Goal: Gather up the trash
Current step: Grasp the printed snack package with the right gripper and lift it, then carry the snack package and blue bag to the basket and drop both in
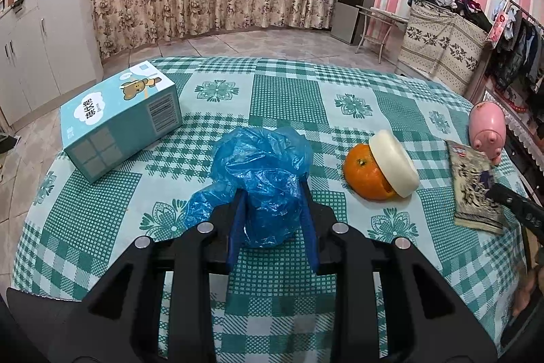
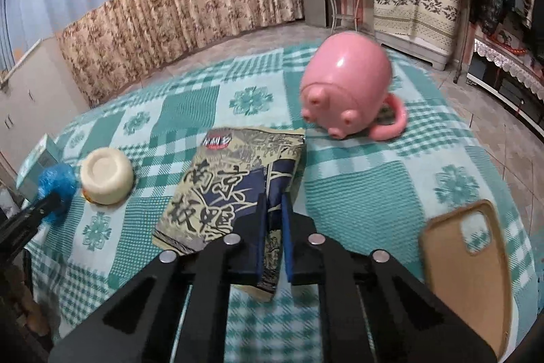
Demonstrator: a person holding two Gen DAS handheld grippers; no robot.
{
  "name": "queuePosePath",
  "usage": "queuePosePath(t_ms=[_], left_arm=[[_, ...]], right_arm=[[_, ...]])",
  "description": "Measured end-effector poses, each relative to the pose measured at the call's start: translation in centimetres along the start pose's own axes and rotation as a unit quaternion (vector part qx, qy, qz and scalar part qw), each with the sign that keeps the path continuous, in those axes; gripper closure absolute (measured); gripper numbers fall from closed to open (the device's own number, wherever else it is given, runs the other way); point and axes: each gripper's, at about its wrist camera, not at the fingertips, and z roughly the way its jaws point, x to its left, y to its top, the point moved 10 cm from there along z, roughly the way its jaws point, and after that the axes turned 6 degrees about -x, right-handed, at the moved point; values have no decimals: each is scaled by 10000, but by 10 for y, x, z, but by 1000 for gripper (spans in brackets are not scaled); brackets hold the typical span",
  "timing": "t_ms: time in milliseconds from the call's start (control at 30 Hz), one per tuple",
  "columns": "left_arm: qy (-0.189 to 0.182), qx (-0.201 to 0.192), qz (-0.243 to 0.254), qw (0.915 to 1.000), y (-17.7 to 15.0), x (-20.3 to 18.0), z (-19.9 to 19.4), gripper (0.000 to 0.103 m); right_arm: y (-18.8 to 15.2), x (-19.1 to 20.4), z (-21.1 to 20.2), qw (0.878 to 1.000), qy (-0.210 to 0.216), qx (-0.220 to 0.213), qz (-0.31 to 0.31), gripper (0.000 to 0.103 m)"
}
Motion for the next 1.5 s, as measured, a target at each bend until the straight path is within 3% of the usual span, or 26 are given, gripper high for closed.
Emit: queuePosePath(t_ms=[333, 500, 700, 900, 1167, 1500], left_arm=[[-55, -166, 142, 9997, 8, -16, -27, 76], [-255, -368, 376, 9983, 16, -54, -55, 76], [-853, -497, 717, 9925, 14, -131, -88, 76], [-1549, -471, 1042, 9813, 0, -217, -112, 76], [-2041, -425, 1436, 9674, -19, -310, -124, 76], [-2758, -480, 2141, 9358, -56, -444, -151, 75]], right_arm=[[20, -52, -82, 9971, -105, -608, 437, 95], [27, -90, -128, 9940, -447, -912, 417, 95], [19, -150, -183, 9870, -1004, -1124, 559, 95], [7, -226, -233, 9745, -1657, -1271, 827, 95], [-17, -317, -267, 9580, -2116, -1321, 1413, 95], [-48, -398, -282, 9420, -2511, -1107, 1932, 95]])
